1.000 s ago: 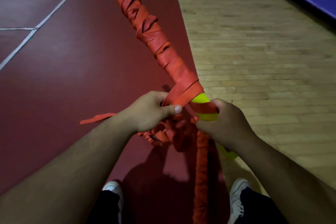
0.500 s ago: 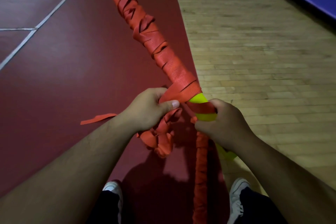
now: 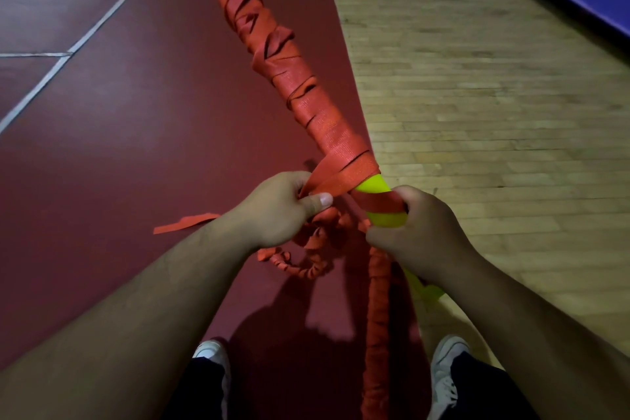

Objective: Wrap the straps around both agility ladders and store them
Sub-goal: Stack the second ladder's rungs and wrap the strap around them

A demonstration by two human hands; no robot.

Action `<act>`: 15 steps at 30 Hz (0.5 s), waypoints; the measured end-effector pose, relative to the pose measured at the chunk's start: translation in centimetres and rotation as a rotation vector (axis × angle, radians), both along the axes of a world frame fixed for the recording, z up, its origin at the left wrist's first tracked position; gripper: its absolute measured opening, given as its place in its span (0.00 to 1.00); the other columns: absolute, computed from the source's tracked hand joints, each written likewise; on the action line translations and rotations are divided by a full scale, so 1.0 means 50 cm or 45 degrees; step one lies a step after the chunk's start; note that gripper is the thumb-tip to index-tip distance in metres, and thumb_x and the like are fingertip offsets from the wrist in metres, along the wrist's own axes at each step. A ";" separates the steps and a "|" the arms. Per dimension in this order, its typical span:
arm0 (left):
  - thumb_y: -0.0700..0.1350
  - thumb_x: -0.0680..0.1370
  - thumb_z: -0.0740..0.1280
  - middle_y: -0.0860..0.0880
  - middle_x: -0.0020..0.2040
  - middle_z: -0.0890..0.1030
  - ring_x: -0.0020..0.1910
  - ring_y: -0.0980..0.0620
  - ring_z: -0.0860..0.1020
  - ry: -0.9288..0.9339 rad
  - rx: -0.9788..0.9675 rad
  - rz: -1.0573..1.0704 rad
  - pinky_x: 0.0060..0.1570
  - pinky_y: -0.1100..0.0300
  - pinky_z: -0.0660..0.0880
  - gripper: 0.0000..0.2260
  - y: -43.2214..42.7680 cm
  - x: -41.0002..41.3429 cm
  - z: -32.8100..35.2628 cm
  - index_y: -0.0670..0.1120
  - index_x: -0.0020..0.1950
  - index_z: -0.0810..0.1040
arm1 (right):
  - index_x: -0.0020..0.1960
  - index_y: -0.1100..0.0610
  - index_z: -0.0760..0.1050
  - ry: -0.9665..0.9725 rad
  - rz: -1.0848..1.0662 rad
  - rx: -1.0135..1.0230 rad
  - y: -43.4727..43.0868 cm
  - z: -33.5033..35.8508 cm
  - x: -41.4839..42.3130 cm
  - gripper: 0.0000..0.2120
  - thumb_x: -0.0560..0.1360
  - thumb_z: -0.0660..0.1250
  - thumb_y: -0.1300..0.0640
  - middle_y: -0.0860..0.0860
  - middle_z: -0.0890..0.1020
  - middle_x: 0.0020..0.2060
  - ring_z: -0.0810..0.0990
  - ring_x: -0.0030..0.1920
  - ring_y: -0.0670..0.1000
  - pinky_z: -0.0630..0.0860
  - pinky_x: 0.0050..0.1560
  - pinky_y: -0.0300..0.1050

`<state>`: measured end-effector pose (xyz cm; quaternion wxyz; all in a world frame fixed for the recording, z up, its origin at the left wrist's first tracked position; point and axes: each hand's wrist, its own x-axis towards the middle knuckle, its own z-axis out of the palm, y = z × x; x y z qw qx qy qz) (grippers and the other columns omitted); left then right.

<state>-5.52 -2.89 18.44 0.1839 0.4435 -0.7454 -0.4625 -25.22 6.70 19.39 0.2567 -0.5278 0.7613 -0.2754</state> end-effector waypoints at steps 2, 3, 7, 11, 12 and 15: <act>0.45 0.80 0.67 0.49 0.36 0.81 0.32 0.52 0.78 -0.013 -0.038 0.012 0.40 0.51 0.77 0.06 -0.002 -0.001 -0.002 0.44 0.45 0.79 | 0.44 0.48 0.78 -0.007 -0.003 0.001 0.000 -0.001 -0.001 0.13 0.62 0.76 0.49 0.45 0.82 0.36 0.80 0.37 0.44 0.73 0.35 0.42; 0.46 0.80 0.68 0.47 0.37 0.83 0.33 0.50 0.79 -0.016 -0.049 0.021 0.40 0.49 0.77 0.06 -0.002 0.000 -0.002 0.45 0.46 0.79 | 0.44 0.49 0.78 -0.010 -0.005 0.003 -0.001 -0.002 -0.001 0.13 0.62 0.76 0.49 0.45 0.83 0.36 0.81 0.38 0.44 0.73 0.35 0.42; 0.49 0.79 0.70 0.43 0.37 0.83 0.30 0.52 0.76 0.034 -0.004 0.050 0.35 0.52 0.73 0.08 0.000 0.003 -0.004 0.44 0.44 0.79 | 0.44 0.50 0.79 -0.022 -0.030 0.001 0.000 -0.002 -0.003 0.12 0.63 0.77 0.50 0.46 0.83 0.35 0.80 0.34 0.44 0.75 0.35 0.43; 0.47 0.78 0.71 0.45 0.33 0.82 0.28 0.50 0.77 0.027 0.065 0.061 0.32 0.57 0.72 0.11 0.004 -0.003 0.001 0.40 0.42 0.79 | 0.44 0.51 0.79 -0.053 -0.048 0.018 -0.001 -0.001 -0.004 0.12 0.63 0.76 0.51 0.48 0.83 0.33 0.81 0.30 0.45 0.79 0.35 0.47; 0.46 0.78 0.71 0.43 0.33 0.83 0.28 0.49 0.78 0.036 0.092 0.052 0.31 0.58 0.72 0.11 0.003 -0.004 0.002 0.39 0.42 0.79 | 0.44 0.51 0.79 -0.063 -0.048 0.021 -0.001 -0.001 -0.004 0.12 0.62 0.76 0.50 0.48 0.83 0.33 0.82 0.29 0.46 0.80 0.36 0.49; 0.46 0.78 0.71 0.38 0.34 0.82 0.29 0.47 0.78 0.020 0.069 0.029 0.32 0.49 0.76 0.10 0.000 -0.003 0.002 0.42 0.40 0.80 | 0.44 0.51 0.79 -0.060 -0.037 0.020 0.001 -0.002 -0.003 0.14 0.61 0.76 0.49 0.48 0.83 0.34 0.82 0.30 0.47 0.81 0.37 0.50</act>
